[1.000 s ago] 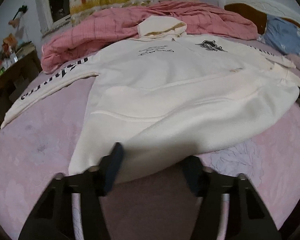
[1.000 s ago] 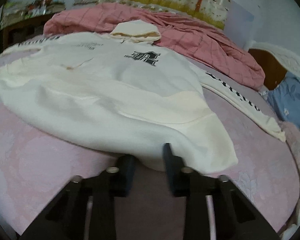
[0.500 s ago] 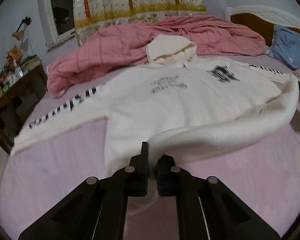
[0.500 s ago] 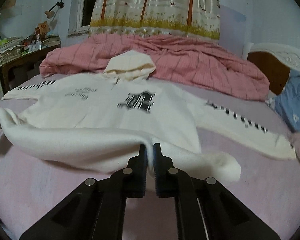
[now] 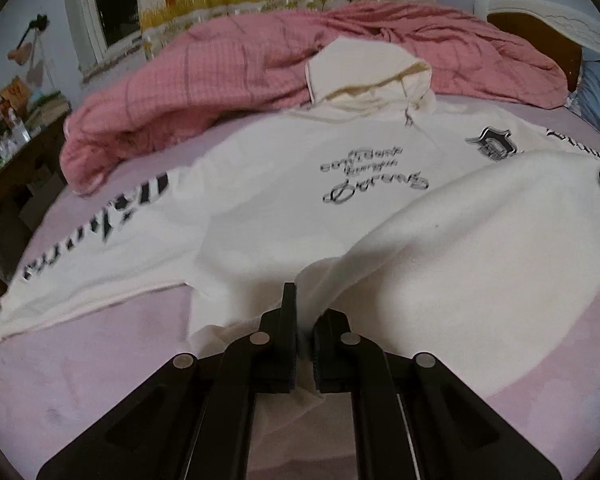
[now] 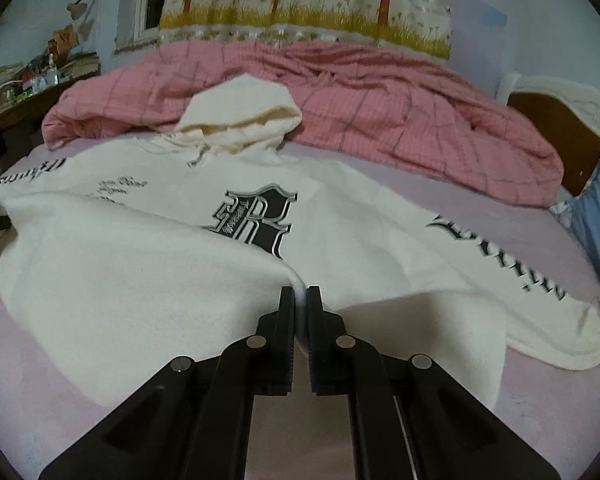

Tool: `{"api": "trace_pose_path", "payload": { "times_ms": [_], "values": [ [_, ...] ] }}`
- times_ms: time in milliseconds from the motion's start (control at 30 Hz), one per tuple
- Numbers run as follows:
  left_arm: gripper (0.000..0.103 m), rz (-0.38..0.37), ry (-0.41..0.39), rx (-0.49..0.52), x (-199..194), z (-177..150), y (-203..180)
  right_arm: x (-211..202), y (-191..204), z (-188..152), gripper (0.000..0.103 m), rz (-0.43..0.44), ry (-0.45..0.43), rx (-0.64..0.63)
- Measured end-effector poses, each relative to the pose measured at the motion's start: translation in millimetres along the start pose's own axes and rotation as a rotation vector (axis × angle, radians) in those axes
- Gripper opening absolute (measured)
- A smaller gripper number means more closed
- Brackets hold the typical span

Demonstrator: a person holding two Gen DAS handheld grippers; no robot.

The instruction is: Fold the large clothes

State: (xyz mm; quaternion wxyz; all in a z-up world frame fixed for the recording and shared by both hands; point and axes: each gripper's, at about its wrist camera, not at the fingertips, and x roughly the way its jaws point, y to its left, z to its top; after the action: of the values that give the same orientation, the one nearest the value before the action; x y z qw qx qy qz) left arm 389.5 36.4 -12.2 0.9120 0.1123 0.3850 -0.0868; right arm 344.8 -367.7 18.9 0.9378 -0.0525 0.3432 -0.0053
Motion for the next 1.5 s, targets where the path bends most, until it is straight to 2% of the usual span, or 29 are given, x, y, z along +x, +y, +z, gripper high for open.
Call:
{"api": "trace_pose_path", "payload": {
  "times_ms": [100, 200, 300, 367, 400, 433, 467, 500, 533, 567, 600, 667, 700, 800, 900, 933, 967, 1000, 1033, 1067, 1133, 1200, 1267, 1367, 1433, 1500],
  "values": [
    [0.006, -0.014, 0.018, -0.007, 14.2, -5.3, 1.4, 21.9, 0.9, -6.8, 0.006, 0.004, 0.028, -0.002],
    [0.007, -0.014, 0.022, -0.017, 15.0, -3.6, 2.0, 28.7, 2.8, -11.3, 0.006, 0.006, 0.015, -0.007],
    [0.013, -0.017, -0.022, -0.039, 10.4, -6.6, 4.8, 19.6, -6.3, -12.0, 0.007, 0.028, -0.027, 0.029],
    [0.021, -0.029, -0.056, -0.052, 5.4, -8.7, 8.5, 4.8, -23.6, -14.2, 0.009, 0.07, -0.054, 0.097],
    [0.031, -0.03, -0.082, -0.06, -1.3, -9.5, 10.0, -0.6, -29.3, -14.7, 0.015, 0.083, -0.065, 0.115],
    [0.051, -0.022, -0.109, -0.069, -8.0, -9.8, 11.8, -9.6, -40.1, -17.5, 0.019, 0.092, -0.088, 0.145],
    [0.062, -0.01, -0.134, -0.078, -14.9, -9.9, 14.0, -16.6, -48.9, -19.6, 0.027, 0.089, -0.104, 0.166],
    [0.079, 0.003, -0.169, -0.094, -24.7, -11.5, 17.7, -25.3, -62.4, -23.7, 0.033, 0.07, -0.123, 0.199],
    [0.087, 0.008, -0.19, -0.113, -30.8, -12.7, 22.2, -28.7, -70.2, -25.9, 0.034, 0.06, -0.129, 0.217],
    [0.09, 0.005, -0.211, -0.145, -37.0, -15.1, 28.8, -31.2, -77.7, -27.5, 0.038, 0.055, -0.132, 0.236],
    [0.093, -0.008, -0.22, -0.191, -41.5, -17.9, 37.4, -32.6, -86.2, -29.8, 0.048, 0.056, -0.132, 0.264],
    [0.094, -0.039, -0.21, -0.298, -43.7, -26.6, 55.5, -29.2, -99.5, -35.9, 0.06, 0.086, -0.109, 0.321],
    [0.094, -0.051, -0.203, -0.338, -42.7, -31.6, 61.4, -26.4, -102.0, -38.1, 0.061, 0.111, -0.092, 0.333],
    [0.095, -0.035, -0.141, -0.355, -28.0, -38.5, 69.7, -15.6, -102.1, -48.6, 0.062, 0.168, -0.031, 0.33],
    [0.094, -0.027, -0.042, -0.365, -5.1, -40.8, 70.9, -1.3, -94.8, -54.6, 0.066, 0.135, 0.009, 0.289],
    [0.088, -0.032, -0.009, -0.365, 1.4, -42.2, 70.6, 5.4, -94.7, -55.8, 0.062, 0.134, 0.03, 0.304],
    [0.074, -0.053, -0.001, -0.361, 4.1, -44.1, 70.1, 7.3, -96.0, -56.9, 0.03, 0.134, 0.032, 0.315],
    [0.041, -0.093, -0.004, -0.354, 4.4, -45.0, 68.7, 6.6, -97.3, -57.4, 0.018, 0.14, 0.017, 0.33],
    [0.02, -0.111, -0.018, -0.343, 0.7, -44.7, 67.0, 1.1, -98.7, -56.5, 0.015, 0.138, -0.022, 0.344],
    [0.013, -0.082, -0.06, -0.33, -8.6, -43.9, 64.1, -9.0, -98.1, -54.7, 0.013, 0.119, -0.086, 0.341],
    [0.011, -0.07, -0.139, -0.314, -28.9, -43.2, 60.0, -29.3, -92.0, -48.5, 0.012, 0.071, -0.193, 0.29],
    [0.01, -0.067, -0.2, -0.356, -47.0, -44.0, 62.9, -41.9, -85.5, -41.6, 0.012, 0.023, -0.243, 0.249],
    [0.01, -0.072, -0.213, -0.398, -53.9, -46.9, 67.4, -46.2, -80.1, -35.3, 0.012, -0.011, -0.26, 0.241],
    [0.011, -0.047, -0.124, -0.406, -37.1, -48.1, 70.9, -36.3, -78.8, -31.8, 0.012, -0.032, -0.214, 0.23],
    [0.013, -0.034, -0.043, -0.419, -16.3, -49.8, 72.4, -14.9, -78.9, -34.3, 0.012, -0.049, -0.132, 0.225],
    [0.015, -0.016, -0.015, -0.413, -6.0, -49.9, 72.5, 4.7, -81.1, -40.7, 0.012, -0.055, -0.052, 0.226]
  ]
}}
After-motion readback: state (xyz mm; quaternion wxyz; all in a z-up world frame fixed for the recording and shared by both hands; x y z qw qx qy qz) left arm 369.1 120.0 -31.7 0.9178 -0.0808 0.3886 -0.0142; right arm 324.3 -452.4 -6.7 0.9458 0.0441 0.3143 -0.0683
